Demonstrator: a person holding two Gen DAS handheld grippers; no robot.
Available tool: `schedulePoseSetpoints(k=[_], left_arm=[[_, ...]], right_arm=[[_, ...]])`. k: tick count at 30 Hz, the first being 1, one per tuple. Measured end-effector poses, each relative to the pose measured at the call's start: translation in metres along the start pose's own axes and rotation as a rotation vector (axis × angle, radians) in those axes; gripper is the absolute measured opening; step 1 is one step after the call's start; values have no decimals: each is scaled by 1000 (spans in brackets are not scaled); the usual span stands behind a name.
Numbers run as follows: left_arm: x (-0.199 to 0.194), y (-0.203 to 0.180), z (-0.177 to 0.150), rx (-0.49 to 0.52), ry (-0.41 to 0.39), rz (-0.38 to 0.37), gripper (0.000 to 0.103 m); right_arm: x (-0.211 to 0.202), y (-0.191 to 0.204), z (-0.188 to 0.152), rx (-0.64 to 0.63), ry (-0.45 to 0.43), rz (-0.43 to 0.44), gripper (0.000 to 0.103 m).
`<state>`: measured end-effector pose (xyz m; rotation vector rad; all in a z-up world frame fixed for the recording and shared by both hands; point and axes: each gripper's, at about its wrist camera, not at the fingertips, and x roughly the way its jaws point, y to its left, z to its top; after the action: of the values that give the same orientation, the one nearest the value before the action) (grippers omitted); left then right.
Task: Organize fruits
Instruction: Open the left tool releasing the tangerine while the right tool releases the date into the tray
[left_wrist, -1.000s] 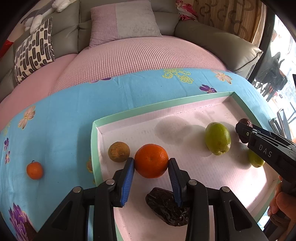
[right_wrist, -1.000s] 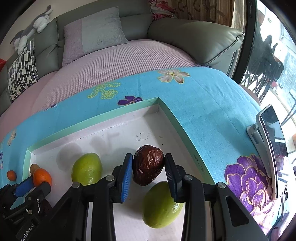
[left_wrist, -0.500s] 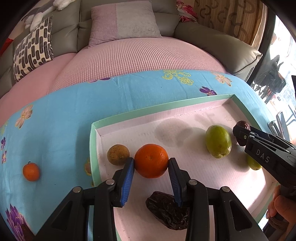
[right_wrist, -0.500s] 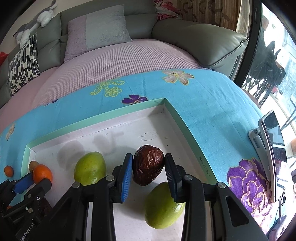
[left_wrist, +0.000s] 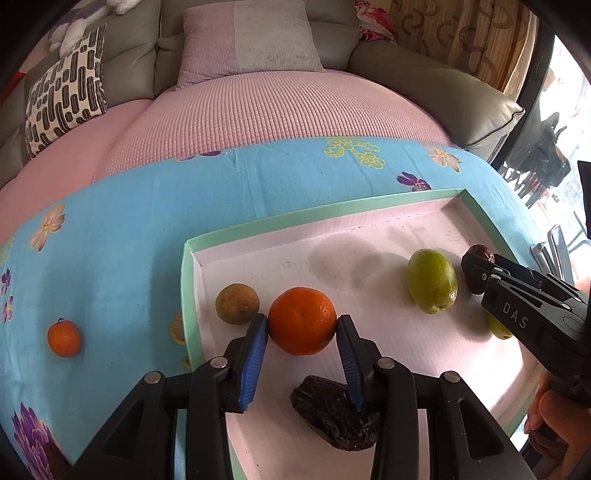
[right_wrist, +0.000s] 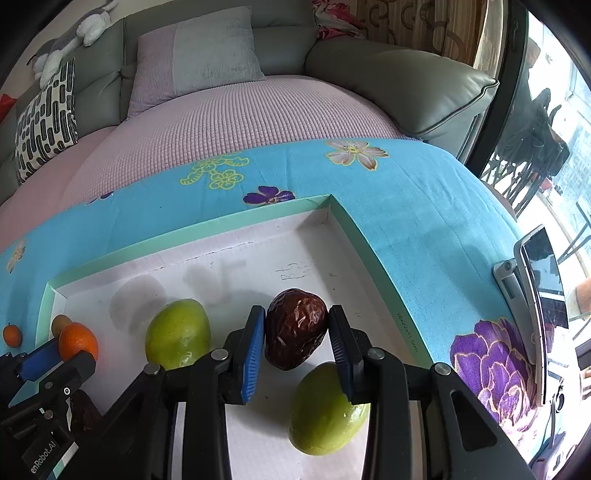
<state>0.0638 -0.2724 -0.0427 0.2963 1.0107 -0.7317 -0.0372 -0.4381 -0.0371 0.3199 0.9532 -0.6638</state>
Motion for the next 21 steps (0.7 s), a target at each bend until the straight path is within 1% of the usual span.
schedulePoseSetpoints(k=[6, 8, 9, 12, 13, 14, 15, 16, 17, 21], left_arm=[[-15, 0, 2, 6, -27, 4, 50], [-20, 1, 2, 8, -35, 9, 51], [-23, 1, 3, 7, -38, 10, 51], [-31, 5, 4, -7, -54, 22, 59], [-34, 8, 4, -16, -59, 30, 61], [-37, 11, 5, -26, -64, 37, 62], [-39, 14, 5, -36, -69, 44, 64], [-41, 16, 5, -41, -74, 57, 71], [-42, 19, 5, -40, -80, 73, 78], [-45, 31, 4, -45, -89, 122, 84]], right_arm=[[-1, 2, 0, -12, 7, -6, 39], [-1, 4, -1, -20, 14, -10, 47], [-1, 5, -1, -25, 18, -12, 48], [-4, 8, -1, -35, 22, -18, 49], [-5, 9, -1, -39, 22, -26, 51], [-7, 10, -1, -43, 20, -37, 57], [-9, 11, -1, -47, 18, -45, 60], [-11, 12, -1, -51, 17, -50, 65], [-13, 13, 0, -56, 14, -53, 68], [-21, 16, 0, -71, 4, -71, 70]])
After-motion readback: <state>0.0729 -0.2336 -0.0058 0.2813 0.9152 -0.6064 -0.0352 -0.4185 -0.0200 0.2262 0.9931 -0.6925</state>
